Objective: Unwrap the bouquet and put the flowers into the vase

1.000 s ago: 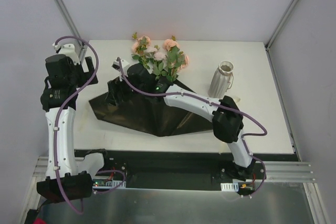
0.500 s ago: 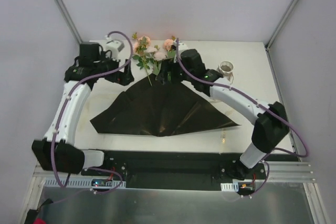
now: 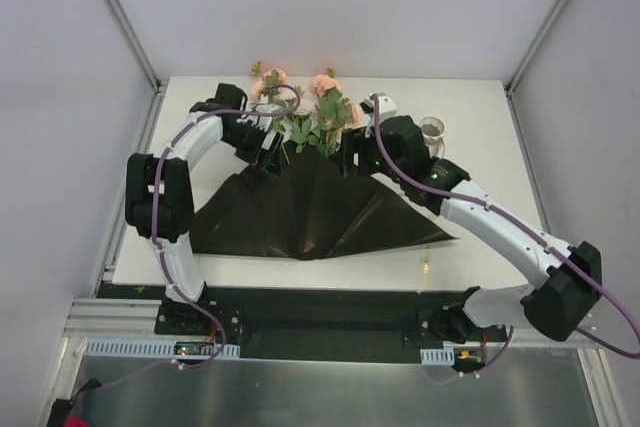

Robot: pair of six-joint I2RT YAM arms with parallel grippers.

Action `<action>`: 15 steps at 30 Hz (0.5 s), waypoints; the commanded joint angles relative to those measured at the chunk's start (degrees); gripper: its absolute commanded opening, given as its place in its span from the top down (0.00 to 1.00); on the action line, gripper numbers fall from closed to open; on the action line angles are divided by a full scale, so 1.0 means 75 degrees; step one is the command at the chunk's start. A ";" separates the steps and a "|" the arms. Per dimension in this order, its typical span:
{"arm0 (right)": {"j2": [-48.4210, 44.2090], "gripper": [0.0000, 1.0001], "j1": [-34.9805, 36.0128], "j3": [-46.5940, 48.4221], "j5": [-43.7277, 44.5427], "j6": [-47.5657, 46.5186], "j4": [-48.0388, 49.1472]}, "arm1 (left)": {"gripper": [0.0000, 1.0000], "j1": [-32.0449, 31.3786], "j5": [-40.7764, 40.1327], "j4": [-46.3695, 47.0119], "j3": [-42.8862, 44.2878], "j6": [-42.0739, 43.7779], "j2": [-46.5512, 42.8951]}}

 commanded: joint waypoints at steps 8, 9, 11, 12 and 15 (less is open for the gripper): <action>-0.0817 0.28 0.0067 -0.0238 -0.0215 -0.0009 0.0205 | 0.14 -0.0231 0.0437 -0.0104 0.0939 0.0651 0.1169; -0.0829 0.28 0.0055 -0.0226 -0.0203 -0.0009 0.0205 | 0.15 -0.0242 0.0449 -0.0116 0.0928 0.0663 0.1216; -0.0853 0.29 0.0067 -0.0250 -0.0168 -0.0033 0.0205 | 0.16 -0.0242 0.0484 -0.0139 0.0857 0.0651 0.1216; -0.0865 0.29 0.0055 -0.0250 -0.0145 -0.0021 0.0205 | 0.18 -0.0254 0.0496 -0.0139 0.0834 0.0651 0.1205; -0.0853 0.29 0.0055 -0.0273 -0.0179 0.0014 0.0275 | 0.20 -0.0336 0.0391 -0.0151 0.0740 0.0698 0.1216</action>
